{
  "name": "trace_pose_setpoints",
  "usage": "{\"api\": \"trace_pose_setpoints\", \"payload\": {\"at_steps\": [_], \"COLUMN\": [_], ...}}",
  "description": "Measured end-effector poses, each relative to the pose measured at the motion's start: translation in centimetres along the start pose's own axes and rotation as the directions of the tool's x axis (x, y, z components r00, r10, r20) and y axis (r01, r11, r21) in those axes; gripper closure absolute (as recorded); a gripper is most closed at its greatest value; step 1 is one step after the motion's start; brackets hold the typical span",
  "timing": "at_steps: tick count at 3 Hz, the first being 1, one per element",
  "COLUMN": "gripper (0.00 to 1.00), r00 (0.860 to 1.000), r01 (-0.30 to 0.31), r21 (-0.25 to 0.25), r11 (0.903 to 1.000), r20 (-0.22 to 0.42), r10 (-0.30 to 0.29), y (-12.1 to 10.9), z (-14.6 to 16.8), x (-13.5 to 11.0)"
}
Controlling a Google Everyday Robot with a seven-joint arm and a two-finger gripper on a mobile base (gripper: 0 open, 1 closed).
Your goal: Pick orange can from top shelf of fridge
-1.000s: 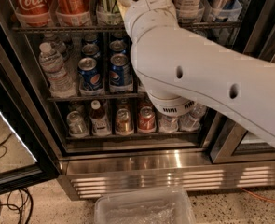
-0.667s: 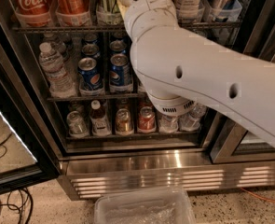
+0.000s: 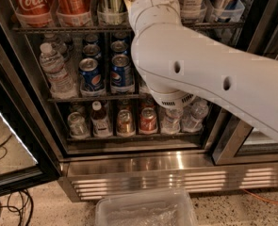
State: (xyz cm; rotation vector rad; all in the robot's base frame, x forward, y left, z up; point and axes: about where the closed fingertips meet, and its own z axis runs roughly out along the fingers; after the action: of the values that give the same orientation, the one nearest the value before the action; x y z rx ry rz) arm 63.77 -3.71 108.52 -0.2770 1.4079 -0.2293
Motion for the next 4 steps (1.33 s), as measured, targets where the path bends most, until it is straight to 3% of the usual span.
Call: {"api": "trace_pose_setpoints", "payload": {"at_steps": [3,4], "gripper": [0.32,0.51], "r00": [1.0,1.0], "r01": [0.025,0.025], "r21": [0.027,0.027], "r11": [0.9993,0.9993], "r20": [-0.003,-0.003], "r10": [-0.025,-0.025], "y": [-0.1,-0.1], "z": [2.7,2.7], "x": [1.4,1.4]}}
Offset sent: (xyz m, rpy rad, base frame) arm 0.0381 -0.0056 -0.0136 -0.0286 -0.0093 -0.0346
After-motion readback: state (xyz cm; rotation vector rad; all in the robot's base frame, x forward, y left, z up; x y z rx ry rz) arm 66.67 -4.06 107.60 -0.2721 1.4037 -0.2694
